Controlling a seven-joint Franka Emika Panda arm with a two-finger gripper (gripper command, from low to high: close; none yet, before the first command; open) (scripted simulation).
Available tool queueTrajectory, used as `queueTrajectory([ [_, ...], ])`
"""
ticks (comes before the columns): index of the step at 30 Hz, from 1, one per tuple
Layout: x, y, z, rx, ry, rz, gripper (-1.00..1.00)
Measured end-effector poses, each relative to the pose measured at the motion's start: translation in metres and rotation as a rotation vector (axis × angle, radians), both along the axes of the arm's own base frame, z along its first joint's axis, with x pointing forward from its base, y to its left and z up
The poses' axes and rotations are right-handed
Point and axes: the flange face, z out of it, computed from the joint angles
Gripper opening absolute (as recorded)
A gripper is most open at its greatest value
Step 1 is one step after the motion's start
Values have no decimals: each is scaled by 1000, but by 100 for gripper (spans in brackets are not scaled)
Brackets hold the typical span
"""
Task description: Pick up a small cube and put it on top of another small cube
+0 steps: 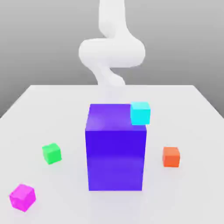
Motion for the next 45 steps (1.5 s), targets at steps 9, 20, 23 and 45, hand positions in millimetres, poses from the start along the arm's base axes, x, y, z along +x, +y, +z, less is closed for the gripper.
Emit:
queueTrajectory([
  [9,86,-75,-147,90,239,-60,0],
  [20,99,-173,-345,139,513,-212,0],
  [23,87,-194,-397,134,588,-248,0],
  [45,41,-237,-488,108,729,-338,-100],
])
